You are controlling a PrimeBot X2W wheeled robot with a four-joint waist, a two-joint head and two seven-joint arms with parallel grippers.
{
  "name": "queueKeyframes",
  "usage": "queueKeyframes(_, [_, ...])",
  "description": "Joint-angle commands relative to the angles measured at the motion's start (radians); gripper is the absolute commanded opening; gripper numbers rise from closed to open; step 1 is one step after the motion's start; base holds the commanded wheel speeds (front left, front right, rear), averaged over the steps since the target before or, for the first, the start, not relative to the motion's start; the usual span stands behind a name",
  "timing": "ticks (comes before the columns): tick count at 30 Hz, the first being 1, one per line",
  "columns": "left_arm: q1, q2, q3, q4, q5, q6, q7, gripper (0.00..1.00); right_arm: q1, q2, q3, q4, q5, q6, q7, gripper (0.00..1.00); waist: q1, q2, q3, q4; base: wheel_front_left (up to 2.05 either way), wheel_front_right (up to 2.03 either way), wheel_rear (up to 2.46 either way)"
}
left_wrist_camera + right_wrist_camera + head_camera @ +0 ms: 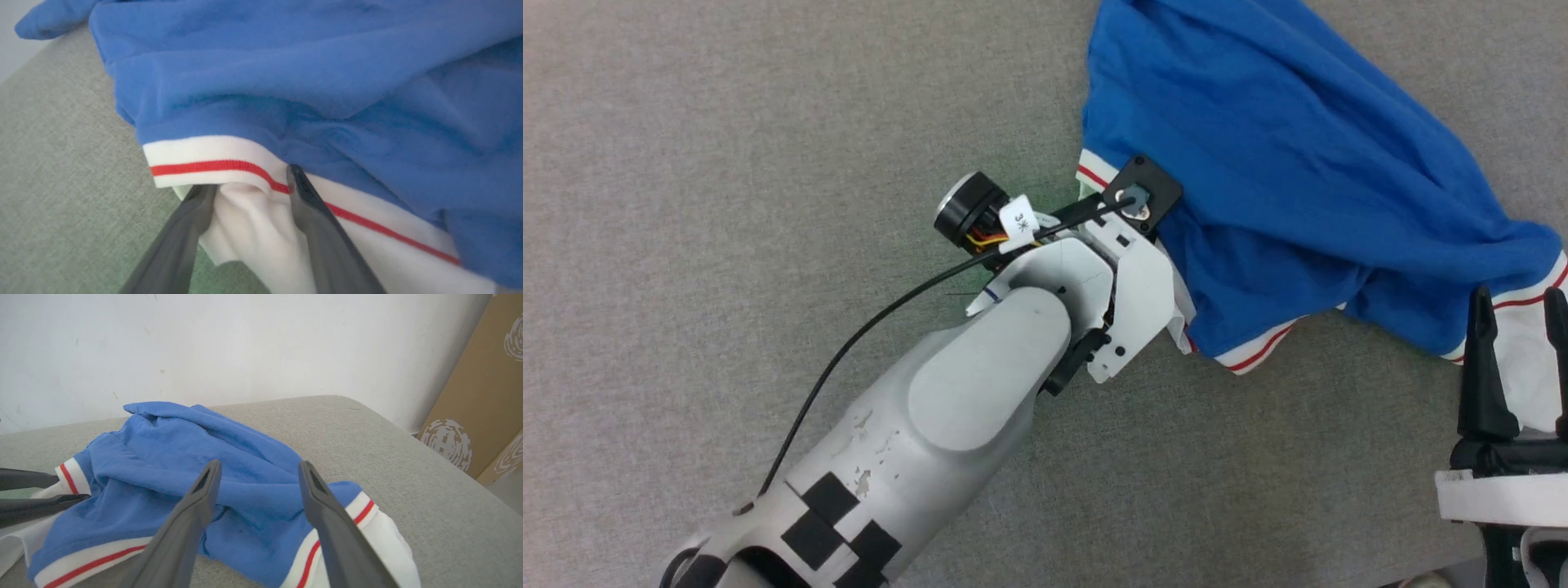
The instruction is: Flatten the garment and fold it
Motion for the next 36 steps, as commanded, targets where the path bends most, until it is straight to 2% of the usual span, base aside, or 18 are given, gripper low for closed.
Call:
queueKeyframes(1, [0.013, 0.017, -0.011, 0.028, 0.005, -0.007, 0.011, 0.0, -0.021, 0.003, 0.002, 0.001, 0.006, -0.001, -0.007, 1.0, 0.0, -0.0001, 0.009, -0.004, 0.0, 0.0, 0.0])
queueKeyframes(8, [0.002, 0.009, 0.0, 0.008, -0.028, -0.031, -0.03, 0.0, -0.029, 0.003, -0.009, 0.002, -0.007, -0.001, -0.006, 1.0, 0.0, -0.0001, -0.006, 0.026, 0.0, 0.0, 0.0])
queueKeyframes(12, [0.008, 0.013, 0.025, -0.035, -0.045, -0.016, -0.077, 0.0, -0.023, 0.003, -0.018, -0.001, -0.019, -0.001, 0.004, 1.0, 0.0, -0.0001, -0.056, 0.057, 0.0, 0.0, 0.0])
queueKeyframes(16, [0.045, 0.046, 0.063, -0.095, -0.068, 0.013, -0.111, 0.0, -0.007, 0.003, -0.029, -0.007, -0.035, -0.001, 0.022, 1.0, 0.0, -0.0001, -0.129, 0.098, 0.0, 0.0, 0.0])
queueKeyframes(22, [0.193, 0.161, 0.136, -0.219, -0.123, 0.08, -0.108, 0.0, 0.032, 0.003, -0.044, -0.029, -0.053, -0.001, 0.064, 1.0, 0.0, -0.0001, -0.229, 0.166, 0.0, 0.0, 0.0])
queueKeyframes(29, [0.502, 0.355, 0.235, -0.418, -0.206, 0.197, -0.061, 0.0, 0.07, 0.003, -0.048, -0.062, -0.058, -0.001, 0.108, 1.0, 0.0, -0.0001, -0.275, 0.224, 0.0, 0.0, 0.0])
queueKeyframes(32, [0.625, 0.406, 0.261, -0.492, -0.246, 0.232, -0.045, 0.0, 0.08, 0.003, -0.052, -0.075, -0.061, -0.001, 0.121, 1.0, 0.0, -0.0001, -0.281, 0.243, 0.0, 0.0, 0.0])
queueKeyframes(34, [0.679, 0.419, 0.271, -0.523, -0.258, 0.251, -0.055, 0.0, 0.084, 0.003, -0.052, -0.081, -0.063, -0.001, 0.13, 1.0, 0.0, -0.0001, -0.285, 0.254, 0.0, 0.0, 0.0])
queueKeyframes(35, [0.698, 0.416, 0.276, -0.535, -0.261, 0.263, -0.067, 0.13, 0.085, 0.003, -0.05, -0.084, -0.064, -0.001, 0.134, 1.0, 0.0, -0.0001, -0.287, 0.259, 0.0, 0.0, 0.0])
queueKeyframes(36, [0.711, 0.409, 0.281, -0.543, -0.263, 0.274, -0.082, 0.42, 0.085, 0.003, -0.046, -0.085, -0.065, -0.001, 0.138, 1.0, 0.0, -0.0001, -0.289, 0.262, 0.0, 0.0, 0.0])
